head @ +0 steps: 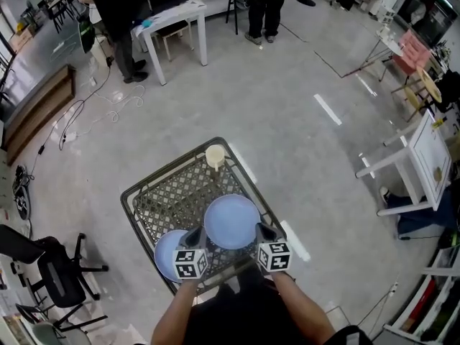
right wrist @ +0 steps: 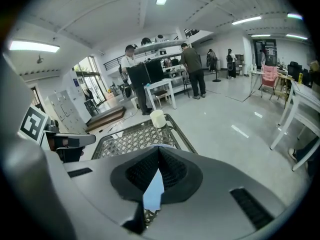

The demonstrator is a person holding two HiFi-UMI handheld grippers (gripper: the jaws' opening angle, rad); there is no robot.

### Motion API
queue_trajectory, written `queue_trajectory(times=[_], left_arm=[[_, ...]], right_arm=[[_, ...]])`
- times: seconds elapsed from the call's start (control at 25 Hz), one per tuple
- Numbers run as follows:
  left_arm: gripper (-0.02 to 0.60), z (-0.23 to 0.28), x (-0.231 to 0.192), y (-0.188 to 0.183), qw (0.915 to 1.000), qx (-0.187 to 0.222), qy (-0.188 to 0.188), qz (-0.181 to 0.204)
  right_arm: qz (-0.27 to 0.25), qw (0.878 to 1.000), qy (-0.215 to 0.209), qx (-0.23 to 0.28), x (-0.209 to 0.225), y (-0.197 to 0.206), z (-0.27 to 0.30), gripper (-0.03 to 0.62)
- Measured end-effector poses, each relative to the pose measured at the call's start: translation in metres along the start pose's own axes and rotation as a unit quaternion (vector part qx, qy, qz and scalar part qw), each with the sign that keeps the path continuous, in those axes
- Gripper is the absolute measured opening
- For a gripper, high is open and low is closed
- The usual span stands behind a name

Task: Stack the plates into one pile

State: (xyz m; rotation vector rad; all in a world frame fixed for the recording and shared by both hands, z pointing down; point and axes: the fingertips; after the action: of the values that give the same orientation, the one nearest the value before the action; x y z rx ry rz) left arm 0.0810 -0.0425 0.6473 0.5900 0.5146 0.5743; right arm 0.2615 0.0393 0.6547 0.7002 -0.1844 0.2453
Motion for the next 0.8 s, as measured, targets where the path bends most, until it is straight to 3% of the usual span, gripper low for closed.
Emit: queue_trajectory(times=[0.8], left_arm=[[0.028,0.107,-0.032,0.061,0.9899,-0.138,-0.017,-0.024]], right_arm=[[0.035,0.991,0.014,-0.129,0.062,0.062,0.083,0.023]])
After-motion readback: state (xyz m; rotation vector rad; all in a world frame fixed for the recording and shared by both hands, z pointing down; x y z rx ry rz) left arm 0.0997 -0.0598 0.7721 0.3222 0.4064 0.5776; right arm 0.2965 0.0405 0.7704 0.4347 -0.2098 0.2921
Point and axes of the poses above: the fingertips, and each gripper's own axes: z forward along the fingers, x to its right, y out of its underside, and after that the axes turned 9 degrees about -x, right-handed
